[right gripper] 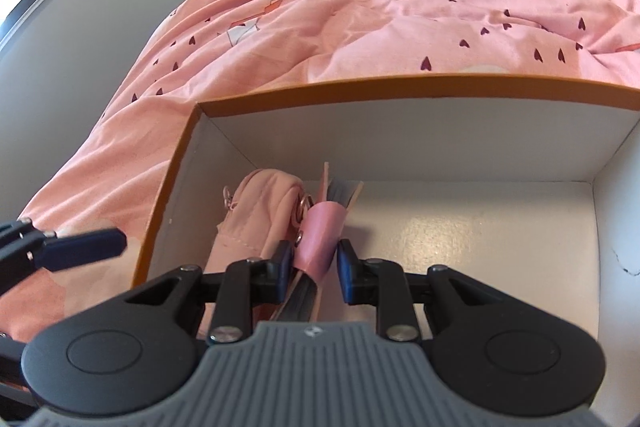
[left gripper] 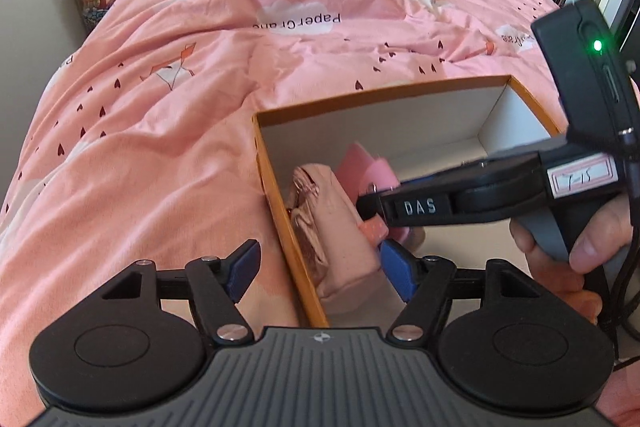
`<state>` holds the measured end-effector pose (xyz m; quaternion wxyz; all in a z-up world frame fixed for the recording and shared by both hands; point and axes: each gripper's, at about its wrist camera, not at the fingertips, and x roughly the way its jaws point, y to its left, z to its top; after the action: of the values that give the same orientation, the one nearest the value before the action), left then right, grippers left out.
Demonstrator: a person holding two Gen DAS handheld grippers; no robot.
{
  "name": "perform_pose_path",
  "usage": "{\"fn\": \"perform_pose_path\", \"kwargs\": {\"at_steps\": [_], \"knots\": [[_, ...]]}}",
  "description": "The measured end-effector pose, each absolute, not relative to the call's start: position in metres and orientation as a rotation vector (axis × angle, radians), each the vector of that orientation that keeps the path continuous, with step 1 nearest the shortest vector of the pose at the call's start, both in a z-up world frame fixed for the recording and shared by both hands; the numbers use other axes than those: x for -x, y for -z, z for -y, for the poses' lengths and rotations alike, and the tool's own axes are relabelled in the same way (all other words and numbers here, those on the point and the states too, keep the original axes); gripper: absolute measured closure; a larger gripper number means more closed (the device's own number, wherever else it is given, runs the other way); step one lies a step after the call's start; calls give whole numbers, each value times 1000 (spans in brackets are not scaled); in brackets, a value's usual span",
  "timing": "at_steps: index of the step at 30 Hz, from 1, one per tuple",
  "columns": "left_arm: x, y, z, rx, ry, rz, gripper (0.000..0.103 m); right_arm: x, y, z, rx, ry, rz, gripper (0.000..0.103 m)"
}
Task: Organize objects
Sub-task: 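Lower the pink wallet into the box beside the pouch with the right gripper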
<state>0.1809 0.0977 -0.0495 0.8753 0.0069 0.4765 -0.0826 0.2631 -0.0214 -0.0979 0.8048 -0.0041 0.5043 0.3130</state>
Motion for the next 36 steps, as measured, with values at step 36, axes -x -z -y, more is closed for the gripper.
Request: {"fn": "perform_pose_path", "kwargs": {"at_steps": [36], "knots": [[-202,84,-109,-45,163,-1080,47,-253,78,-5,230,-692,-1023,77]]}}
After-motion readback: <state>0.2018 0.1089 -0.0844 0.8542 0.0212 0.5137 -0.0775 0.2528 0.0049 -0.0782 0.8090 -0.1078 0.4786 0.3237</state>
